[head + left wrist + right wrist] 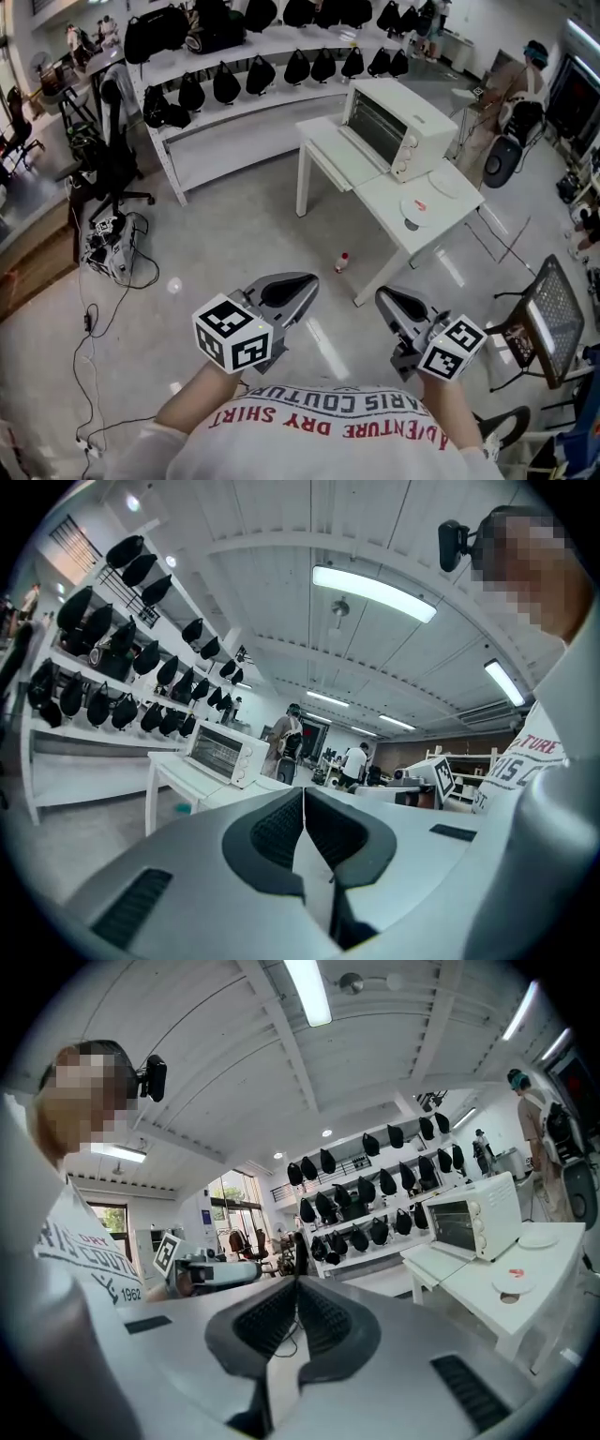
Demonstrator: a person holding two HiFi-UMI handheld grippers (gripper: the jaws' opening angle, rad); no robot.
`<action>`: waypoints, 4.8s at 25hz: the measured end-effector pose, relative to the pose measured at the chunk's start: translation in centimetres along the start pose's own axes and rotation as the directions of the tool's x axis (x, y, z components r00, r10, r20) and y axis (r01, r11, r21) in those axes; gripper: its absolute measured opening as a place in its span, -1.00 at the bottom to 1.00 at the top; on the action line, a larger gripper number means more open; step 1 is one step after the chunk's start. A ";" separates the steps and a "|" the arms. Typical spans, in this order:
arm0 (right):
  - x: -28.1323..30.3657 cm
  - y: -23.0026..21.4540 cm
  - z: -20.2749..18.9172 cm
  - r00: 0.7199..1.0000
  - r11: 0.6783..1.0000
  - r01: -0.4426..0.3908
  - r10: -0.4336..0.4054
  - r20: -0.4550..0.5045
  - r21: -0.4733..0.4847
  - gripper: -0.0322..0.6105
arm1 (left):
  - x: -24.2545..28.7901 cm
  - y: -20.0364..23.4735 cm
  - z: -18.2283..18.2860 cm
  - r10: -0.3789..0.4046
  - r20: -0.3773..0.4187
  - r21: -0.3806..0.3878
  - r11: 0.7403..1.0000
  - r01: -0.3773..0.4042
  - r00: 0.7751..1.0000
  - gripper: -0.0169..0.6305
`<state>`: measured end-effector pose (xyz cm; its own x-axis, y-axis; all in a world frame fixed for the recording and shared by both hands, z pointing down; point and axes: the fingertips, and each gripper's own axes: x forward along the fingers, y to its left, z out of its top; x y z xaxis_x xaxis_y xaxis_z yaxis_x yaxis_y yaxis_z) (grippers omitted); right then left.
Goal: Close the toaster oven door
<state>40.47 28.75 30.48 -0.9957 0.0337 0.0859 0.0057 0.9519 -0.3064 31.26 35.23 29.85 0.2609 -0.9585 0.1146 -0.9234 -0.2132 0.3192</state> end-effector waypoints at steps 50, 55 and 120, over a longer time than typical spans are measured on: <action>31.4 -36.8 8.9 0.999 0.996 0.021 -0.024 0.030 0.091 -0.81 | 23.9 41.9 12.1 0.116 -0.127 0.080 0.991 -0.106 0.985 -0.83; 30.7 -40.0 9.7 0.988 0.986 0.137 -0.143 0.066 0.092 -0.81 | 27.4 44.9 13.2 0.024 -0.176 0.105 0.994 -0.005 0.984 -0.61; 32.2 -49.2 -18.1 0.386 0.336 0.921 -0.846 -0.367 0.195 -0.15 | 43.9 65.0 -8.9 -0.378 -0.698 0.143 0.758 0.636 0.608 0.05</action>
<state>9.79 -11.43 65.47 -0.3559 -0.6809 0.6401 -0.9335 0.2917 -0.2088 -14.85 -18.99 64.01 0.7041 -0.3702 0.6060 -0.5747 -0.7984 0.1800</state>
